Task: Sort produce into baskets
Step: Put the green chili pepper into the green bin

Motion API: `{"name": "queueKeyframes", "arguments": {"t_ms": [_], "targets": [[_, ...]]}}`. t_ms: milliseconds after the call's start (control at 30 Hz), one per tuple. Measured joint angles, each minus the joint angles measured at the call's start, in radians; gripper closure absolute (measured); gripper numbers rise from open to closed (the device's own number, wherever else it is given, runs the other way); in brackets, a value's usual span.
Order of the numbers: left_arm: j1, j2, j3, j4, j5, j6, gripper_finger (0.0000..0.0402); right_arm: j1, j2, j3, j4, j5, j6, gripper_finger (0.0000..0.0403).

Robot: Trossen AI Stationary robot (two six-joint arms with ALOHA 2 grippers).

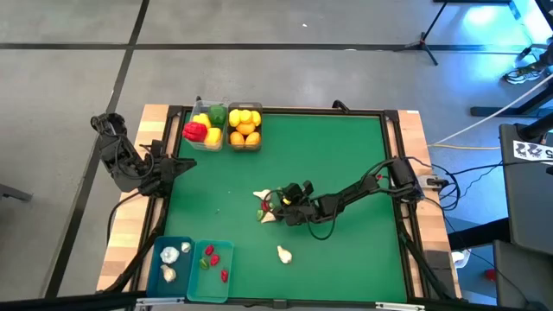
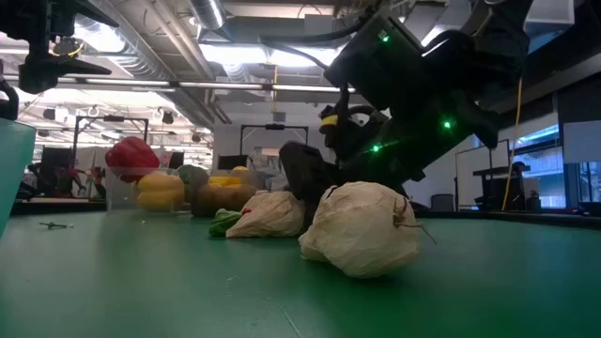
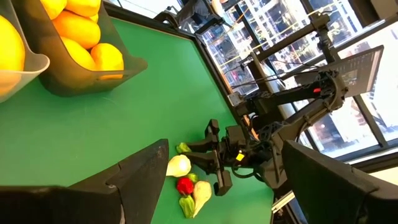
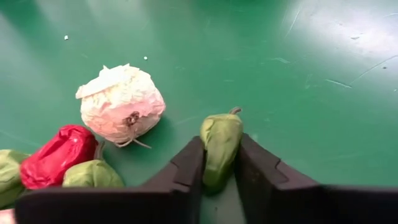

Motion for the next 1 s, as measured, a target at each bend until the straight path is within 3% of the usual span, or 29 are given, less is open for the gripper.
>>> {"name": "queueKeyframes", "arguments": {"t_ms": [133,333,700,1000], "targets": [[0.000,0.000,0.000,0.000,0.000,-0.004,0.0095,-0.001,-0.021,0.014,-0.013,-0.043,-0.057,0.0350],[0.000,0.000,0.000,-0.001,0.000,-0.004,0.0095,0.002,-0.075,0.087,-0.003,-0.090,-0.252,0.0348],[0.000,0.000,0.000,-0.001,0.000,-0.004,0.0095,0.035,-0.076,0.371,-0.005,-0.155,-0.580,0.0348],[0.000,0.000,0.000,-0.001,0.000,-0.004,0.0095,0.040,-0.075,0.455,0.127,-0.430,-0.699,0.0347]]}}
